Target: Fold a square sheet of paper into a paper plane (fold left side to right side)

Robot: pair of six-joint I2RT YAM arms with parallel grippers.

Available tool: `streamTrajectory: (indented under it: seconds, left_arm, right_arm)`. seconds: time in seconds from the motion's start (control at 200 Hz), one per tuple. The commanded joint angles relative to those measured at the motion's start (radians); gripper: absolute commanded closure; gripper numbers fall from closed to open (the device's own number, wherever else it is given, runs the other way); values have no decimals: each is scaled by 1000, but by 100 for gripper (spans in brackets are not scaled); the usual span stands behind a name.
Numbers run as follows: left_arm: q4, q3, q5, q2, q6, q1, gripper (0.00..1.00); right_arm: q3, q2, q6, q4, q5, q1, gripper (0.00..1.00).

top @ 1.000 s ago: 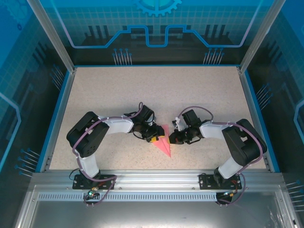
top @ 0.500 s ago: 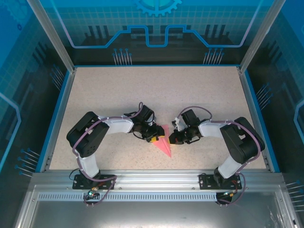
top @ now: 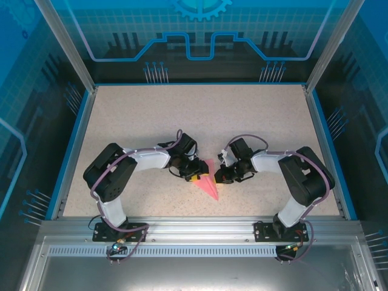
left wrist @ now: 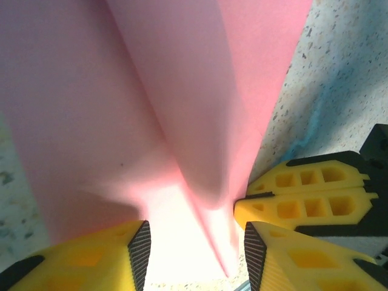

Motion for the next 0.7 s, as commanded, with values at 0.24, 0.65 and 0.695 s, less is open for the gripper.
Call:
streamTrajectory:
  seconds: [0.24,0.65,0.695]
  left_arm:
    - [-57,101,53,-15,37,-7,69]
    - [-35,178,71,132,54,-15,75]
    - [-35,177,64,141,56,-16,75]
  right_arm:
    - [13,39,-27,-87,68,16,100]
    - [33,39,-43,-123,80,18,100]
    - [34,39,-44,-128,82,19,100]
